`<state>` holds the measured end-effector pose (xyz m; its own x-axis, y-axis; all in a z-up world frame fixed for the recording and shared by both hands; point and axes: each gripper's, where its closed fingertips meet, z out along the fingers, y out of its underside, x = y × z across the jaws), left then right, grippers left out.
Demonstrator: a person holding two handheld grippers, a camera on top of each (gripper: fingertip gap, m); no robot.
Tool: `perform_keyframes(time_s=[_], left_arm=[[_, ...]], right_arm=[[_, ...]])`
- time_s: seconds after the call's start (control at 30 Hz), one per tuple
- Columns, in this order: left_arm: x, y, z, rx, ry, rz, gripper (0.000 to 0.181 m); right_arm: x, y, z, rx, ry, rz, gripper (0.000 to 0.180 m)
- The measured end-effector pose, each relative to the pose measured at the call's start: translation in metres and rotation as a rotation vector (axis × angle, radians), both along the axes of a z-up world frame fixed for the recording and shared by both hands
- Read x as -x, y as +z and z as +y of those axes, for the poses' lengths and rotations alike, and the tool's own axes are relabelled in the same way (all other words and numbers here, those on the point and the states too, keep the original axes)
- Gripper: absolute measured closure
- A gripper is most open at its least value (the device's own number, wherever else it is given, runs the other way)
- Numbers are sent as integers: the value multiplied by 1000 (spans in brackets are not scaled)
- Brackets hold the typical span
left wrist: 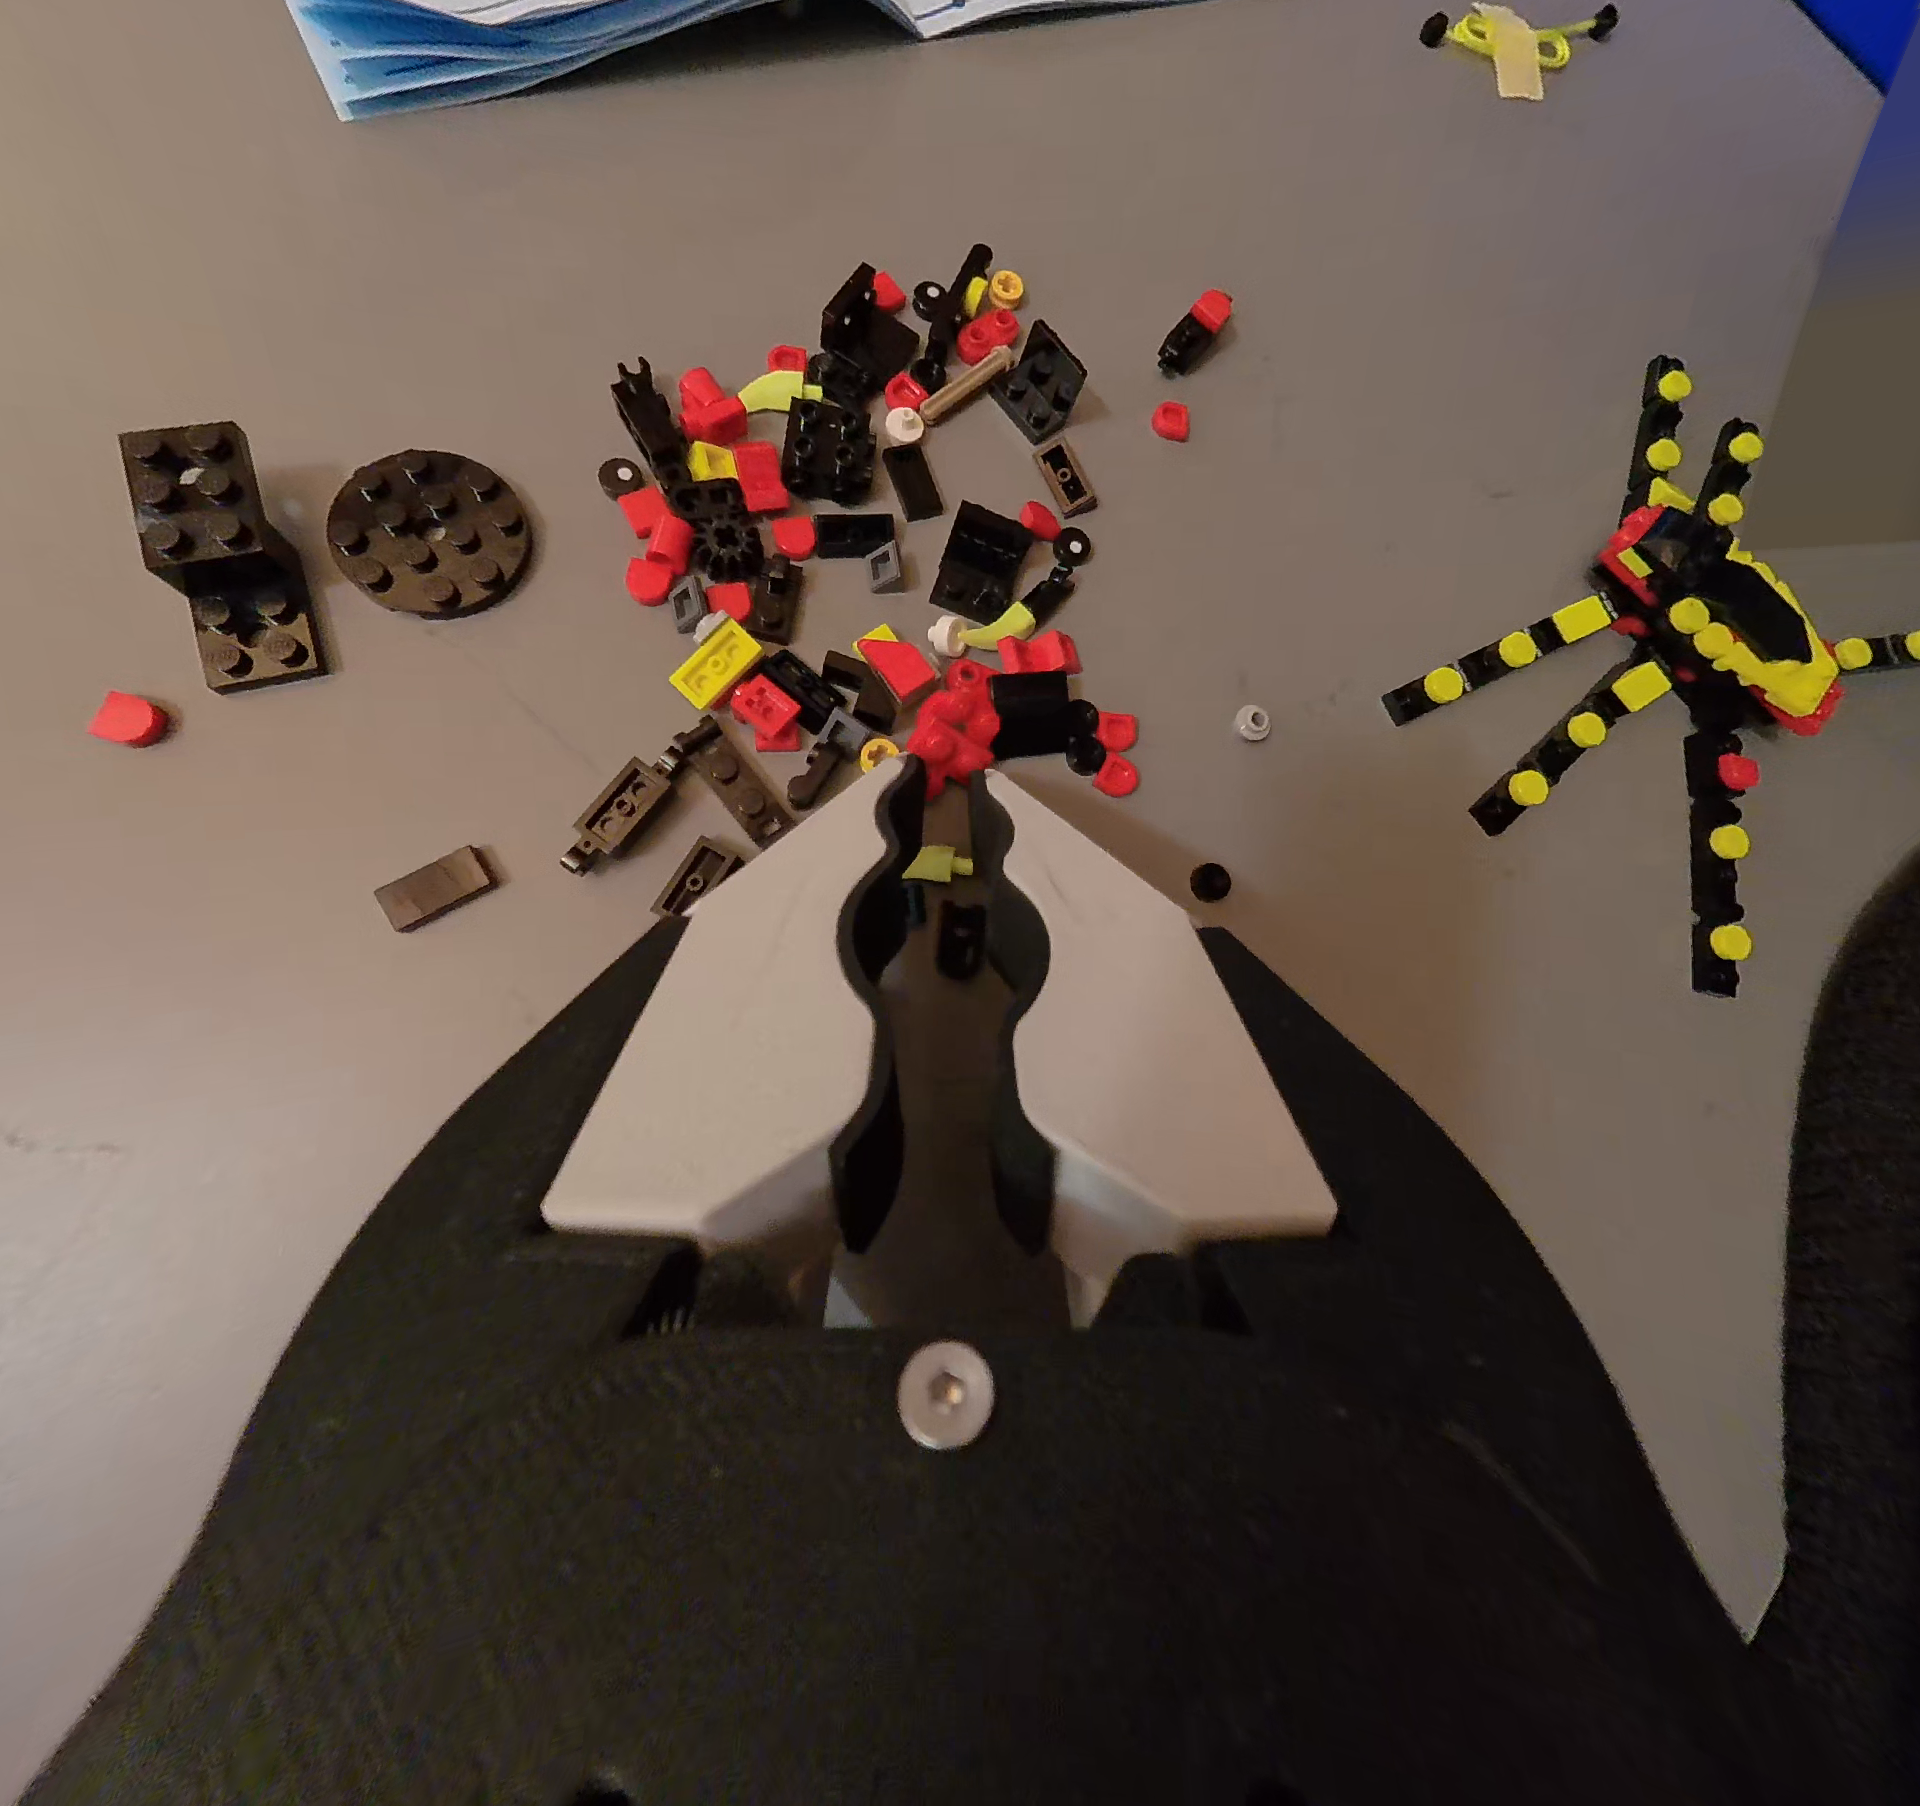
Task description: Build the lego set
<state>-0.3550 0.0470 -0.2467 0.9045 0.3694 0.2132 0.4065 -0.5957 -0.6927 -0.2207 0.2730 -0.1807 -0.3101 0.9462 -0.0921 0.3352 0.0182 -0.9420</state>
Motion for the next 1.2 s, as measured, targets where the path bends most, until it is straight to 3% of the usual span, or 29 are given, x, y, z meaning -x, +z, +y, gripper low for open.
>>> perform_keyframes(time_s=[1.2], left_arm=[[-4, 1, 2, -17, -21, -25, 181]], right_arm=[[0, -2, 0, 10, 2, -9, 178]])
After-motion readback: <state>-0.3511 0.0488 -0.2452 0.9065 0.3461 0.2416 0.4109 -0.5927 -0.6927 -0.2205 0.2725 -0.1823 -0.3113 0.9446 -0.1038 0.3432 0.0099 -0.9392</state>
